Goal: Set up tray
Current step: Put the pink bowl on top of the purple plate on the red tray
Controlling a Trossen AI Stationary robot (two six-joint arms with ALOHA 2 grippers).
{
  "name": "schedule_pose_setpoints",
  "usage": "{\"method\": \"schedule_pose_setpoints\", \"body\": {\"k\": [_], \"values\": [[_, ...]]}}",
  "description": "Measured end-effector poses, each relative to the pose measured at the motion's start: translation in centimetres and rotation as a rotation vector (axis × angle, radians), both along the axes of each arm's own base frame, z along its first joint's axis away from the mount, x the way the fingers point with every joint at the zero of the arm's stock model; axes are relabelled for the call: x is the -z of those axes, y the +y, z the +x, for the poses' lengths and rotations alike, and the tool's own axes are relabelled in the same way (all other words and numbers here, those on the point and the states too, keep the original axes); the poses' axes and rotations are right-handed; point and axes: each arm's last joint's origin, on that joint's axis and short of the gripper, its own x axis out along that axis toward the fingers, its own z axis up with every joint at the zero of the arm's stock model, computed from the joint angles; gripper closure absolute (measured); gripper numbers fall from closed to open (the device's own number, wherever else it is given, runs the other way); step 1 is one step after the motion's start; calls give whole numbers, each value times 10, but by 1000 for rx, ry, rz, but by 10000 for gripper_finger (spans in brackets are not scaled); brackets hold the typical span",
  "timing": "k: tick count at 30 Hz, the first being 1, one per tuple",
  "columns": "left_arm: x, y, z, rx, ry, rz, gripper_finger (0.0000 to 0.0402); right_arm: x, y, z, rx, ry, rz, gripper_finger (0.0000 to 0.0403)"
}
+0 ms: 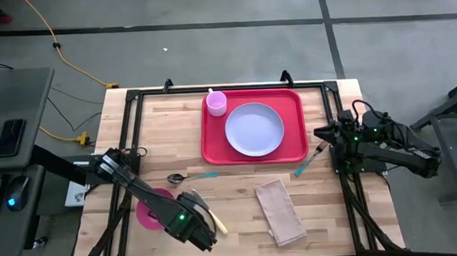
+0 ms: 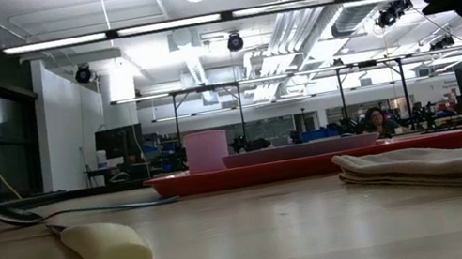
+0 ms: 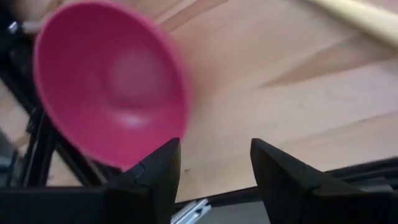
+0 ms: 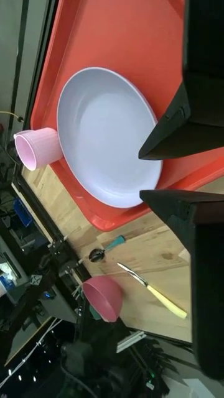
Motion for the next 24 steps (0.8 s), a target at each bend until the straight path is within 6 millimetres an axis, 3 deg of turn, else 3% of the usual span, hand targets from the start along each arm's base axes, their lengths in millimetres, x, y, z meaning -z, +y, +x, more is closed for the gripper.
{"method": "schedule_pose_setpoints", "body": {"k": [12,24], "values": [[12,3,-5,-8,-2,-17,179,0,0,0,-12,3,-9,336],[44,9,-12,-18,63,21,179,0,0,0,-13,3,-8,336]]}}
